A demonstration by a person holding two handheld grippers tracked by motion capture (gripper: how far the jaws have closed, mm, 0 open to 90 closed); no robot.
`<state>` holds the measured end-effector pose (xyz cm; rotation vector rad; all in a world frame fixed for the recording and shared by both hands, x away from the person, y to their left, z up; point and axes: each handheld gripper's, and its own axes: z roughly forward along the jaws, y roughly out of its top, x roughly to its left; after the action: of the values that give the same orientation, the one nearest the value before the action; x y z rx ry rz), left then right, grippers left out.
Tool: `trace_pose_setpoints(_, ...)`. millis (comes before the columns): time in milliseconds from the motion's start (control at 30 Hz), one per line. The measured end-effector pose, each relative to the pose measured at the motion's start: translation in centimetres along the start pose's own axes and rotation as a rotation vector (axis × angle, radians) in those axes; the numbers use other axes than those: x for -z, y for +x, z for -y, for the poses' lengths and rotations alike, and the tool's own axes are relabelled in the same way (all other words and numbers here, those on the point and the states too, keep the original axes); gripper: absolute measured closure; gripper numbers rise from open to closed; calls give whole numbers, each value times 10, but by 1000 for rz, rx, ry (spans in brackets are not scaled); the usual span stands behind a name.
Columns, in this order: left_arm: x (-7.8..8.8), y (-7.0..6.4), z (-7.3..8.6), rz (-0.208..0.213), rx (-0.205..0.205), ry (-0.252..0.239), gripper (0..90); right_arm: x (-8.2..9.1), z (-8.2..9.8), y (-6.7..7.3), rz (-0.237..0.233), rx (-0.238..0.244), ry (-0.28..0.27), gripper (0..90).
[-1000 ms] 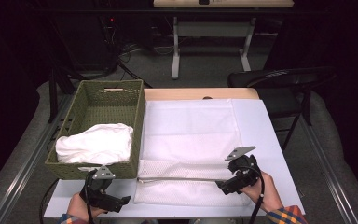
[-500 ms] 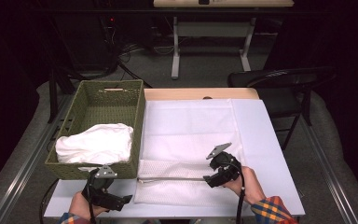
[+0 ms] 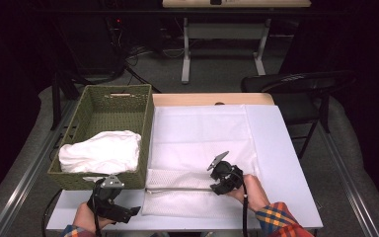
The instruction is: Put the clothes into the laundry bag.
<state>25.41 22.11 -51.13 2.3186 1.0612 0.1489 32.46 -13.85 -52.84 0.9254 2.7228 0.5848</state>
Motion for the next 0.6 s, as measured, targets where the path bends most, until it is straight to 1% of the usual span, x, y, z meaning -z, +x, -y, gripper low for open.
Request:
trace_pose_setpoints(100,0,0,0,-1,1,-1,45,-3,-1,1,-8,7,5,554)
trace_pose_setpoints(167,0,0,0,-1,-2,0,45,-4,-2,3,-15,14,19,552)
trace_pose_setpoints(200,0,0,0,-1,-3,0,46,-5,-3,3,-25,17,22,547)
trace_pose_setpoints(300,-1,0,0,-2,-3,1,46,-7,-4,4,-19,29,35,520)
trace_pose_setpoints(333,-1,0,0,-4,-3,2,47,-8,-4,3,-23,29,35,507)
trace_pose_setpoints(367,-1,1,0,-1,-5,5,48,-8,-4,2,-29,18,34,502)
trace_pose_setpoints(433,-1,1,-1,-2,-7,7,48,-9,-3,-1,-54,4,30,537)
trace_pose_setpoints(533,-2,1,-1,-4,-11,9,50,-8,-2,0,-66,-1,22,614)
trace_pose_setpoints(567,-2,1,-2,-4,-15,10,52,-8,-2,0,-66,-1,17,643)
trace_pose_setpoints(600,-2,0,-2,-4,-20,11,53,-8,-1,-1,-67,-2,11,698)
